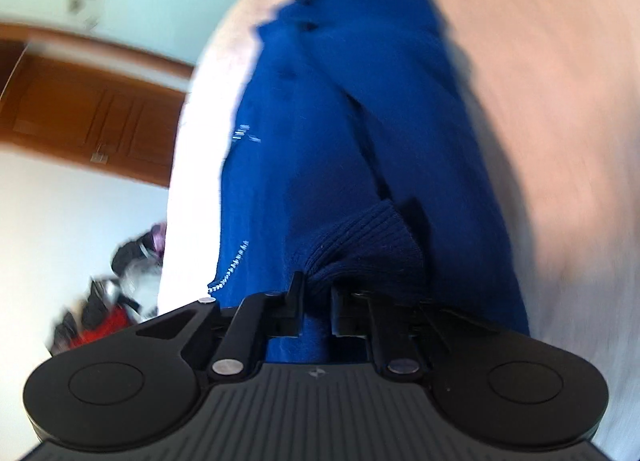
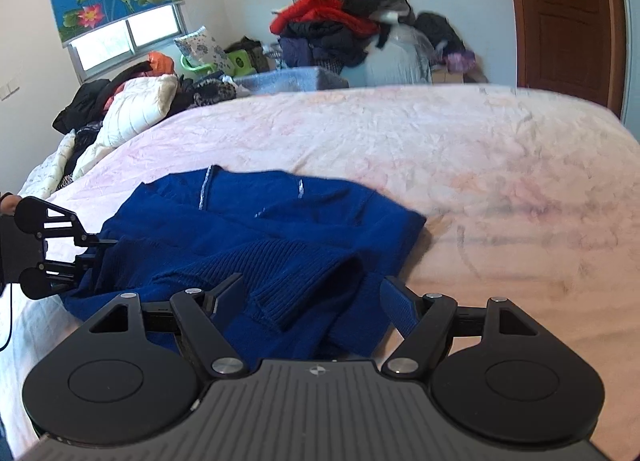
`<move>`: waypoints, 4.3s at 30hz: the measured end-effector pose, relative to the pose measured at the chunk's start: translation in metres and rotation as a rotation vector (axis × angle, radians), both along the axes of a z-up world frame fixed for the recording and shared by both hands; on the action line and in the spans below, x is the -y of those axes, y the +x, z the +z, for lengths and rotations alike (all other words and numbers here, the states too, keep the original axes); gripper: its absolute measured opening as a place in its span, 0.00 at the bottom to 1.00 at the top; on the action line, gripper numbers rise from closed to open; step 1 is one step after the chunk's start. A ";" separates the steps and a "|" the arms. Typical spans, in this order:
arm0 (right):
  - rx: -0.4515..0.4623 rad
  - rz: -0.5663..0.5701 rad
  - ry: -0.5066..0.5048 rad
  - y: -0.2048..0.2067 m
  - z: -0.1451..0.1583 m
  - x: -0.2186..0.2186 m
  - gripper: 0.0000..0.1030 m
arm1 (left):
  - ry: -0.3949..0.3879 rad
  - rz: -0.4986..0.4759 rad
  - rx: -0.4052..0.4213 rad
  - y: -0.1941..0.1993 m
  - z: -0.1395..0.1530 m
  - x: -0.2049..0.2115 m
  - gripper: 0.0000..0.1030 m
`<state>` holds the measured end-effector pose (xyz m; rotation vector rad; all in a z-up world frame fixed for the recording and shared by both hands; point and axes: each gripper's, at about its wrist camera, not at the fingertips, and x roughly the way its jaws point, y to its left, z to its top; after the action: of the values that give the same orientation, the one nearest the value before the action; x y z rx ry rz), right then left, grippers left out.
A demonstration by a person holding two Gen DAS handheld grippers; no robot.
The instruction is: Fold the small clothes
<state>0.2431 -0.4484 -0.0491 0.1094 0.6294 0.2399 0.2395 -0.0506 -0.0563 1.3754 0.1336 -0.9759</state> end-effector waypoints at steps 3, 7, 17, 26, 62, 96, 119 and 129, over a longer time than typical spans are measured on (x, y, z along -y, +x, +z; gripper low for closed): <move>0.091 0.092 -0.170 -0.005 -0.004 -0.014 0.75 | -0.168 0.113 -0.165 0.021 0.028 0.002 0.11; 0.123 0.250 -0.335 -0.010 -0.010 -0.041 0.67 | -0.354 0.254 -0.377 0.056 0.054 -0.002 0.11; 0.120 0.440 -0.667 -0.003 -0.036 -0.085 0.54 | -0.530 0.465 -0.612 0.113 0.056 -0.019 0.11; 0.190 0.530 -0.888 -0.019 -0.041 -0.097 0.54 | -0.557 0.496 -0.667 0.126 0.052 -0.023 0.11; -0.241 -0.109 0.425 0.106 -0.020 0.061 0.69 | -0.786 0.886 -1.060 0.209 0.037 -0.046 0.19; -0.345 -0.022 0.408 0.158 -0.043 0.043 0.08 | -0.750 0.924 -0.964 0.215 0.026 -0.023 0.04; -0.156 -0.150 0.529 0.151 -0.038 0.071 0.07 | -0.877 0.991 -0.899 0.240 0.034 -0.041 0.04; -0.225 -0.169 0.518 0.159 -0.059 0.069 0.08 | -0.932 1.056 -0.875 0.259 0.037 -0.052 0.04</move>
<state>0.4024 -0.5171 -0.1077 0.6934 0.7658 0.2239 0.4987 0.0018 -0.0197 -0.1238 0.8433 -0.5039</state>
